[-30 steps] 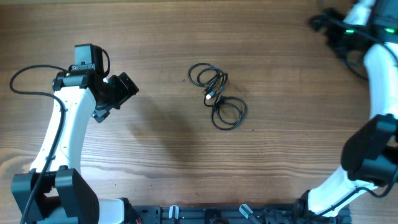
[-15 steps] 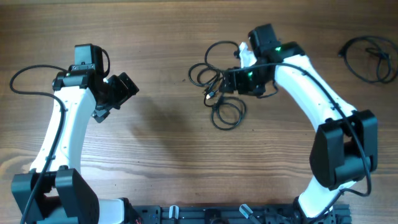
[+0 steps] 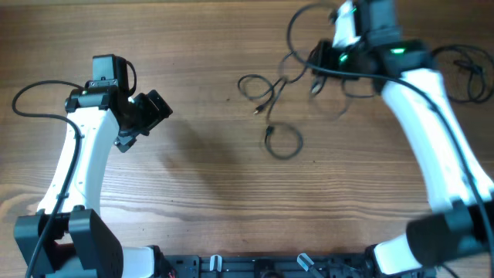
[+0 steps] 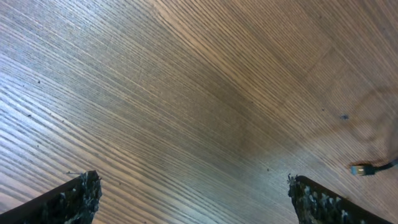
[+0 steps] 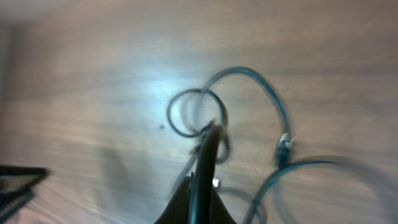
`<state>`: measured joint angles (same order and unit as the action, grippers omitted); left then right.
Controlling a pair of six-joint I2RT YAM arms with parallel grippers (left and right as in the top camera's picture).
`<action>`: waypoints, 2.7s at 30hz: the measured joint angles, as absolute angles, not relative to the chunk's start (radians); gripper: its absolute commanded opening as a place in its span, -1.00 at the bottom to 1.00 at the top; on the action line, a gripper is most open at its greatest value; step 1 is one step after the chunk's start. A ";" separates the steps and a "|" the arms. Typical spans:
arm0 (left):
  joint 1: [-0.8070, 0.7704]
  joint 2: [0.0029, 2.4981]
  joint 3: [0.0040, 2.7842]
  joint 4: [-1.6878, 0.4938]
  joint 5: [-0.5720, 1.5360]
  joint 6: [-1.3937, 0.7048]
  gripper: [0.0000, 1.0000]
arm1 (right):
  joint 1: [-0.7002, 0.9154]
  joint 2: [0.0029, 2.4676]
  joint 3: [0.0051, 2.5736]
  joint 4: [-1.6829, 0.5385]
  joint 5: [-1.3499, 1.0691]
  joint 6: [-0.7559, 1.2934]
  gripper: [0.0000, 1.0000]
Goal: Untangle cables
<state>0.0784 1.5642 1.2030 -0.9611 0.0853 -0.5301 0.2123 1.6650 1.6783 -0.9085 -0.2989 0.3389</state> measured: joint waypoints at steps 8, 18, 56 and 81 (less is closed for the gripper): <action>0.078 1.564 1.203 -0.962 0.085 -0.530 1.00 | 0.226 1.576 1.930 -1.196 -0.132 0.262 -0.91; 0.078 1.564 1.203 -0.960 0.085 -0.530 1.00 | 0.370 1.702 1.917 -1.302 -0.259 0.164 -0.91; -0.315 1.827 1.193 -0.296 0.728 0.059 -0.82 | 0.342 1.702 1.917 -1.291 -0.345 0.099 -0.91; 0.228 1.374 1.217 -0.616 0.578 -0.426 -0.92 | -0.072 1.997 1.917 -1.213 -0.172 0.250 -0.92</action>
